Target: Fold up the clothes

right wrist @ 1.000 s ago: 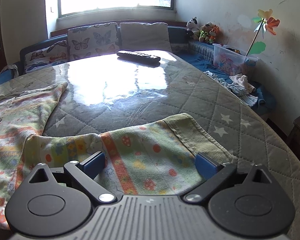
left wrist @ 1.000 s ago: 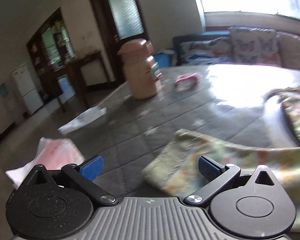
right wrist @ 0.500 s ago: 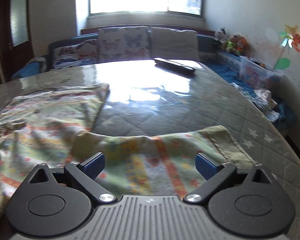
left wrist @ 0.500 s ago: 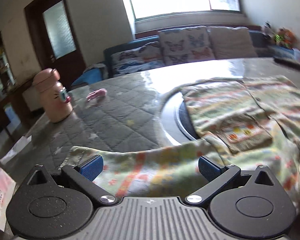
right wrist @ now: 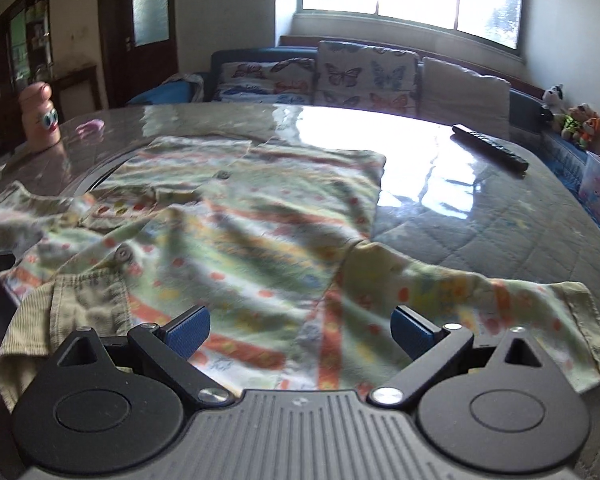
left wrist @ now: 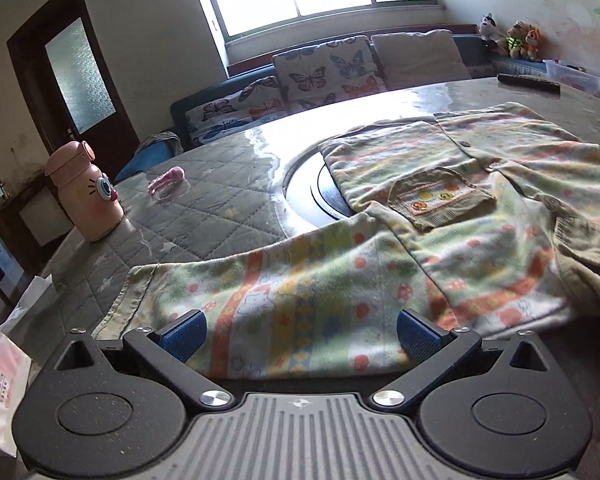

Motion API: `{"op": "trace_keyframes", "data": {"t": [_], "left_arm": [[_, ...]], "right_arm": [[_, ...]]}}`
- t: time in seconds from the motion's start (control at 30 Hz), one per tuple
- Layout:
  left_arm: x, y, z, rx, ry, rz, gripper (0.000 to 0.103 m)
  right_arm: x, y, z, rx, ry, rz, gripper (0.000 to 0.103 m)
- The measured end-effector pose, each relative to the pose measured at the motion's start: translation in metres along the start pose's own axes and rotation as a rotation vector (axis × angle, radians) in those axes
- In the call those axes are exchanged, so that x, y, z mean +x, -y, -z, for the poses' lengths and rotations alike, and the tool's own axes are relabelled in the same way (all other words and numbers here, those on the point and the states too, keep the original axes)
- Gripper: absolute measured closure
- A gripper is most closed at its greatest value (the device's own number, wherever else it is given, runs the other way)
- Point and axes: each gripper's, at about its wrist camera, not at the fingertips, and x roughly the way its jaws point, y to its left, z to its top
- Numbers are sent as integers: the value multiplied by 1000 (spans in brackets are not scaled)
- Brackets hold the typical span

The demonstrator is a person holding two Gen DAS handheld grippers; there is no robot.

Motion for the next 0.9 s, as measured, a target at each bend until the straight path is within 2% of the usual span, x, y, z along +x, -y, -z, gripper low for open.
{"op": "trace_keyframes", "data": {"t": [0.3, 0.5, 0.7, 0.8, 0.87, 0.9], "left_arm": [[-14, 3, -4, 90, -3, 51, 1], [-26, 1, -33, 52, 87, 69, 1], [-8, 31, -53, 56, 124, 115, 3], [7, 49, -56, 79, 114, 141, 12], [14, 55, -53, 89, 96, 156, 16], [17, 57, -51, 92, 86, 164, 22]], "right_arm": [[-13, -6, 13, -36, -42, -35, 6], [-22, -12, 0, -48, -5, -61, 8], [-21, -31, -13, -70, 22, -127, 20], [-21, -44, -17, -96, 22, -166, 30], [-20, -56, -19, -120, 16, -212, 40], [-20, -61, -19, -132, 11, -232, 42]]}}
